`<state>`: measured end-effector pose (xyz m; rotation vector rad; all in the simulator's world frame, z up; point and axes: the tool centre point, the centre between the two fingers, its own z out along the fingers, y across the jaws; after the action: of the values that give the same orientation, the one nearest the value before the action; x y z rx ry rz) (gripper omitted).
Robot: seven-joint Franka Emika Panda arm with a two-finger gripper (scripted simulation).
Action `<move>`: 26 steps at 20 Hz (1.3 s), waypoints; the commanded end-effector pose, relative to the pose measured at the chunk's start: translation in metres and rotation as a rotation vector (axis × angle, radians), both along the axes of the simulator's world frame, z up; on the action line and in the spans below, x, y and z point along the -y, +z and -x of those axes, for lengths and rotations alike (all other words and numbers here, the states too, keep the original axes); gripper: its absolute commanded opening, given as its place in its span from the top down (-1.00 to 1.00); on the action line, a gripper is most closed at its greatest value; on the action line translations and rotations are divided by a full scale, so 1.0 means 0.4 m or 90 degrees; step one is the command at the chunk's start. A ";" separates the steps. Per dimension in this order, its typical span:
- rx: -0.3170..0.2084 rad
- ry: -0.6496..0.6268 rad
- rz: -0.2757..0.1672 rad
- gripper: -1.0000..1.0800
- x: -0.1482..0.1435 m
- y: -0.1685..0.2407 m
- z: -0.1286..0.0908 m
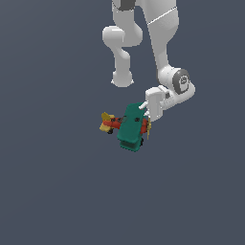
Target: Pick up the object and move it to a goal position.
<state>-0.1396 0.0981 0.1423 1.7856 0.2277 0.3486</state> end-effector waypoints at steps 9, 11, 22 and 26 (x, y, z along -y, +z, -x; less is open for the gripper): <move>0.001 -0.002 0.002 1.00 0.102 0.053 -0.065; 0.001 -0.002 0.003 1.00 0.135 0.071 -0.087; 0.002 -0.002 0.004 1.00 0.349 0.185 -0.233; 0.002 -0.002 0.004 1.00 0.410 0.218 -0.276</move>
<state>-0.0366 -0.0568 0.2216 1.7819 0.2249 0.3428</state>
